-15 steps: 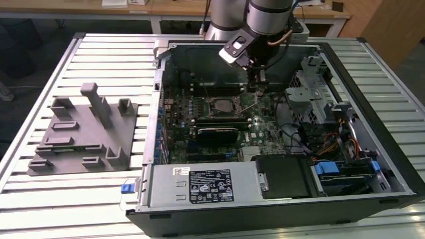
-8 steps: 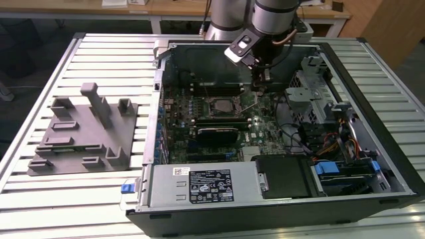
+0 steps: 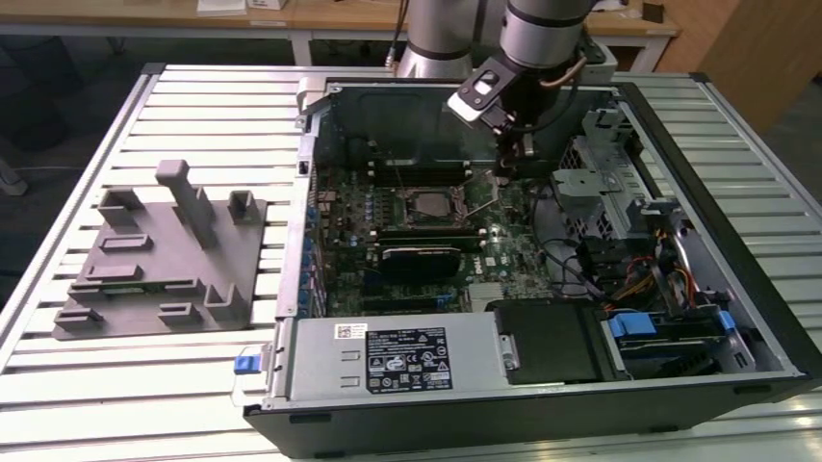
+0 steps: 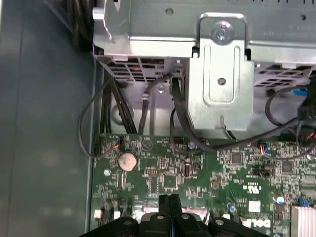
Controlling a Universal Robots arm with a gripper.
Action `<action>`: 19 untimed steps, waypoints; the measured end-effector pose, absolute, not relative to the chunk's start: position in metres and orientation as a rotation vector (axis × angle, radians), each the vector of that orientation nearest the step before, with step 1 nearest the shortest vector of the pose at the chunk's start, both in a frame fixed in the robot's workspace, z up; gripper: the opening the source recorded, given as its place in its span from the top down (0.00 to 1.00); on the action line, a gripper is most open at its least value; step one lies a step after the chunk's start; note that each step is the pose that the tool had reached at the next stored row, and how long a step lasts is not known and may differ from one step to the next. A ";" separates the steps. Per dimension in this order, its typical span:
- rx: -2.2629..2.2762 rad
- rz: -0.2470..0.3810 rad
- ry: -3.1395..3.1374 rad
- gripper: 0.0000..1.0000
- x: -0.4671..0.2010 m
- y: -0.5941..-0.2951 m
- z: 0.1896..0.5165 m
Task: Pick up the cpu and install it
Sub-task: 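Close the cpu cover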
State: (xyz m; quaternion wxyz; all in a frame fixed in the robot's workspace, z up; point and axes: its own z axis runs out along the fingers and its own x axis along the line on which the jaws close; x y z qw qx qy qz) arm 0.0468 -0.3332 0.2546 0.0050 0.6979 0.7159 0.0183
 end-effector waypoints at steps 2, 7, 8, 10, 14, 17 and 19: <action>2.186 0.057 2.242 0.89 0.049 -0.333 0.254; 2.186 0.056 2.243 0.89 0.053 -0.333 0.251; 2.186 0.056 2.243 0.89 0.054 -0.333 0.250; 2.186 0.056 2.243 0.89 0.055 -0.333 0.249; 2.187 0.055 2.243 0.89 0.055 -0.333 0.243; 2.187 0.055 2.243 0.89 0.055 -0.333 0.239; 2.187 0.055 2.243 0.89 0.054 -0.333 0.238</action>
